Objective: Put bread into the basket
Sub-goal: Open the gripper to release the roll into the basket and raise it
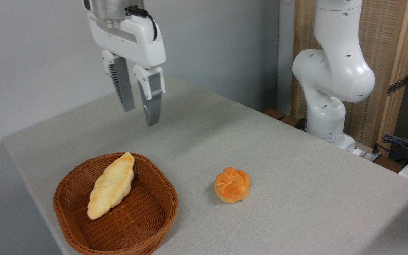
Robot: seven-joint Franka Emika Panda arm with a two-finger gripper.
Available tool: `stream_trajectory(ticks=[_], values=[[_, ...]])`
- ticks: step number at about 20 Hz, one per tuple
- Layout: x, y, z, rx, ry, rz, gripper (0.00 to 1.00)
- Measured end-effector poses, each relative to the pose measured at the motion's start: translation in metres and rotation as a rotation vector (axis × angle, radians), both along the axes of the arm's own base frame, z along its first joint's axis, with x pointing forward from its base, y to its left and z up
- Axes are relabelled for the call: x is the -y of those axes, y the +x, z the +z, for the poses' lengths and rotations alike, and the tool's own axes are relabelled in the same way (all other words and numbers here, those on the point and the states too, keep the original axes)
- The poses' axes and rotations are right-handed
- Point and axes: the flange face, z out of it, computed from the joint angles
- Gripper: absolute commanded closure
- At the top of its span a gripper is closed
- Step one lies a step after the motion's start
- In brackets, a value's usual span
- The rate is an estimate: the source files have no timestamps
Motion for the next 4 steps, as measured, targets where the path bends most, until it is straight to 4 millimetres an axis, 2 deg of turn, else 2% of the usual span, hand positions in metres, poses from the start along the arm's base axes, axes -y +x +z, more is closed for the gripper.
stream_trajectory(ticks=[4], values=[[-0.0096,-0.0015,-0.0057,-0.034,0.005,0.003,0.0]])
